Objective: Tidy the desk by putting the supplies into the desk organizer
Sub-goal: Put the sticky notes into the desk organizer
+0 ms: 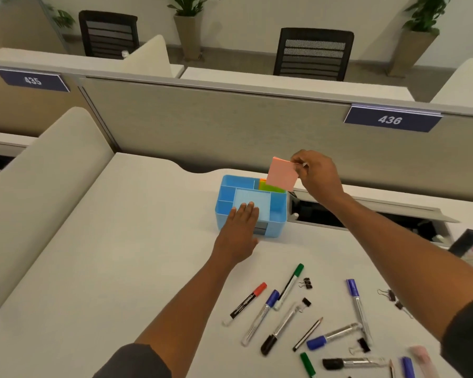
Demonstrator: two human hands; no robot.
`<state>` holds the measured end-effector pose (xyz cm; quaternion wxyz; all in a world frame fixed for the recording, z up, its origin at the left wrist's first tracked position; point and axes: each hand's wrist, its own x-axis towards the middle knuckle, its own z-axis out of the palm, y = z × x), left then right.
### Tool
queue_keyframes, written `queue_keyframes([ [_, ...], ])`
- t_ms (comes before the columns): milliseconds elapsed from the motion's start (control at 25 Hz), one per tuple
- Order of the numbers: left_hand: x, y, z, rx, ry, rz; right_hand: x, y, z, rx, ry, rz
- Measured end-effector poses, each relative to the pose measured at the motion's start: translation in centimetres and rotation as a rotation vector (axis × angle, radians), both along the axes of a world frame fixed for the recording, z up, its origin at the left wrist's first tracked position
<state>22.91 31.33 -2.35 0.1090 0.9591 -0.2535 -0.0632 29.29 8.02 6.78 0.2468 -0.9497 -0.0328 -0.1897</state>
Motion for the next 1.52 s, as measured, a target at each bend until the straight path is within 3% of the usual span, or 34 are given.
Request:
queue_keyframes([
  [720, 0.1, -0.2, -2.3, -0.026, -0.064, 0.043, 5.6, 2.3, -4.0, 0.009, 0.072, 0.005],
  [1000, 0.1, -0.3, -2.9, -0.039, -0.068, 0.040, 4.1, 1.8, -6.4, -0.040, 0.221, -0.107],
  [1520, 0.0, -0.4, -2.8, -0.039, -0.056, 0.046, 3.1, 2.0, -6.9, -0.087, 0.295, -0.149],
])
